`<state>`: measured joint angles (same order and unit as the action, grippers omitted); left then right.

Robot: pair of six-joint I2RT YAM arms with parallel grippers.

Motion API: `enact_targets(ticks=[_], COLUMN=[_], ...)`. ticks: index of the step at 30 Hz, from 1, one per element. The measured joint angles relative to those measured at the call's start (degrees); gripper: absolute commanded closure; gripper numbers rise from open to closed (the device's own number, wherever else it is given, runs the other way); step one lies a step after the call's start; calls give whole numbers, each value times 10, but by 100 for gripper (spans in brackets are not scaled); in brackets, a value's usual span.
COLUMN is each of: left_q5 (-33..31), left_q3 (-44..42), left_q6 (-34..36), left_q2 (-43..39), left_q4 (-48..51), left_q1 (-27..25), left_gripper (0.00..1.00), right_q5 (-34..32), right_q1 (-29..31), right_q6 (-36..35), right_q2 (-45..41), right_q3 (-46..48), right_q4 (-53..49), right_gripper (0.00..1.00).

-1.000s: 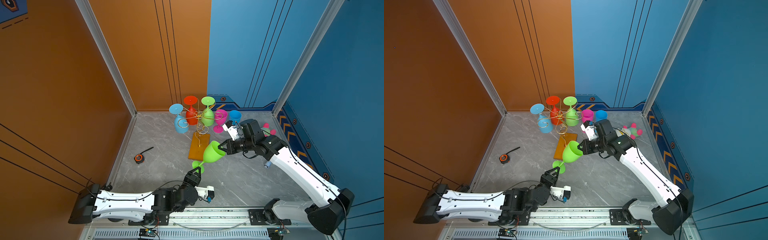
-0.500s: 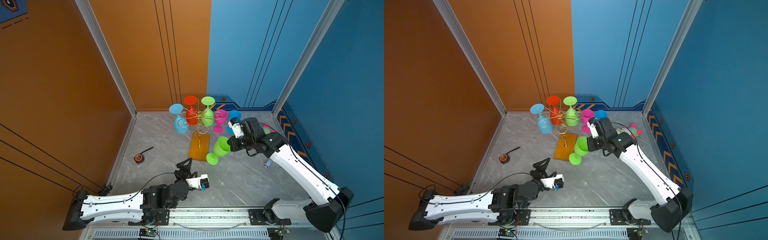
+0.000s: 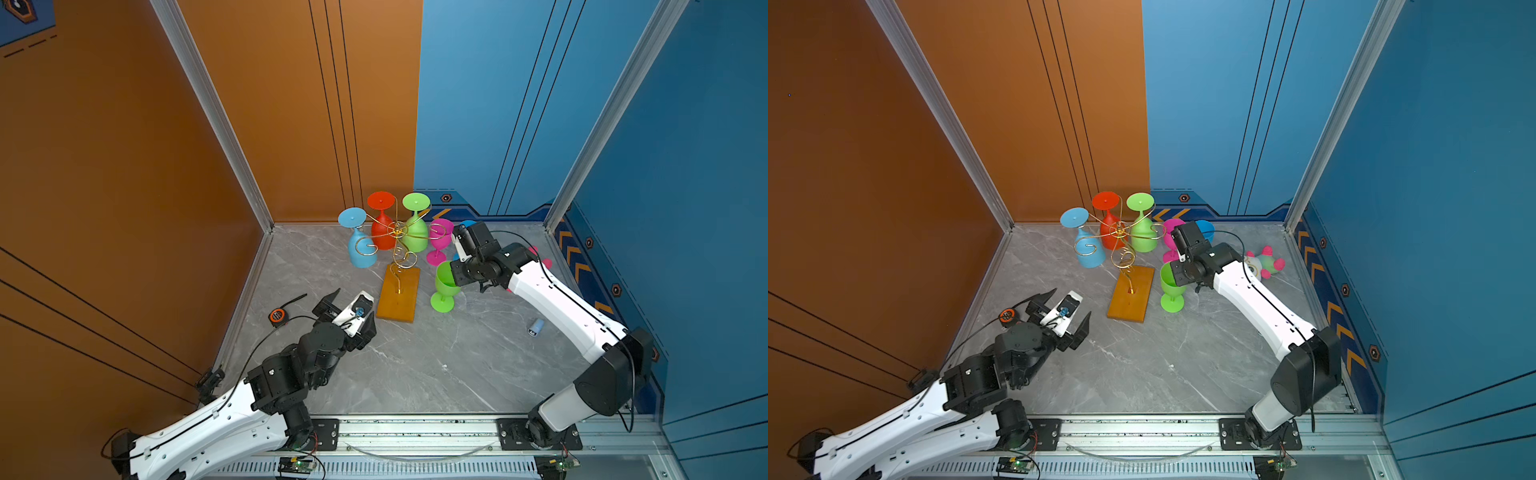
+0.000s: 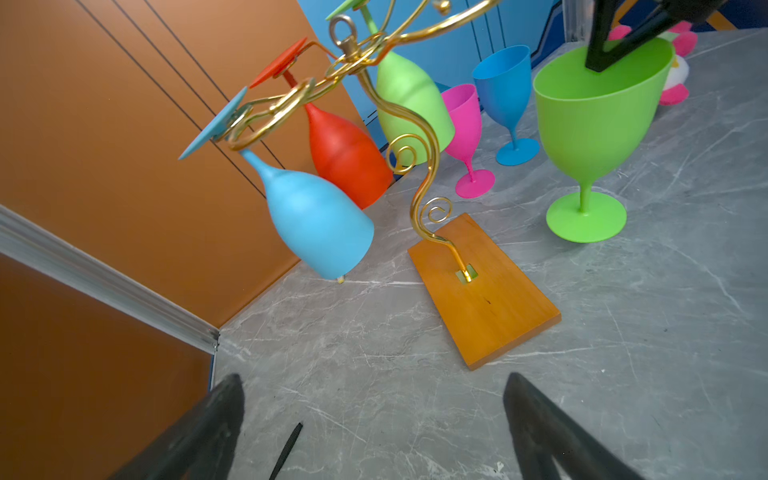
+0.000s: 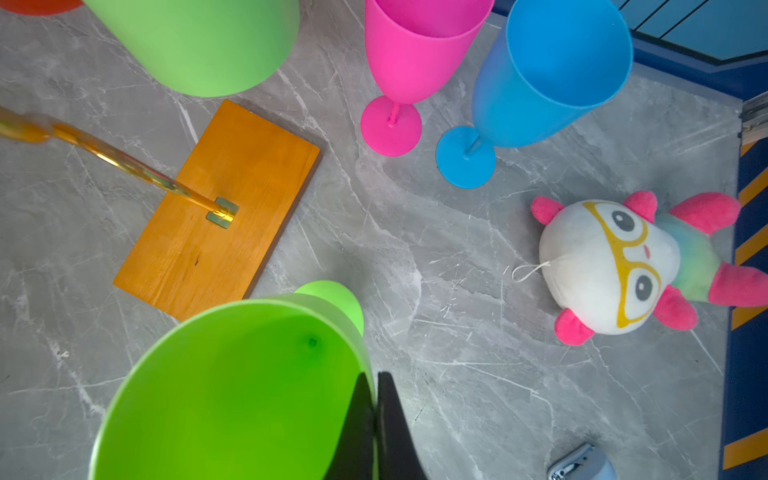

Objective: Take the wine glass off the wine glass rack

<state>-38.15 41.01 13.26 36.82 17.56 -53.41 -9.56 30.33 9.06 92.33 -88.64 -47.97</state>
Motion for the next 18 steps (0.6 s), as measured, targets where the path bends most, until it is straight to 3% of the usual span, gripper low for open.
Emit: enact_targets(ticks=[14,18], left_q5=[206,235], left_q3=[40,40], left_q6=[-169,-206], left_q2=[47,56], left_q4=[32,33], left_q1=[291,346], left_gripper=[2,2], right_q5=[-10,-10], right_q1=[-44,-44], right_q6=[-3,-3], right_q2=[119,152], right_q3=[-88,-113], right_q4=[33,48], right_gripper=[100,100])
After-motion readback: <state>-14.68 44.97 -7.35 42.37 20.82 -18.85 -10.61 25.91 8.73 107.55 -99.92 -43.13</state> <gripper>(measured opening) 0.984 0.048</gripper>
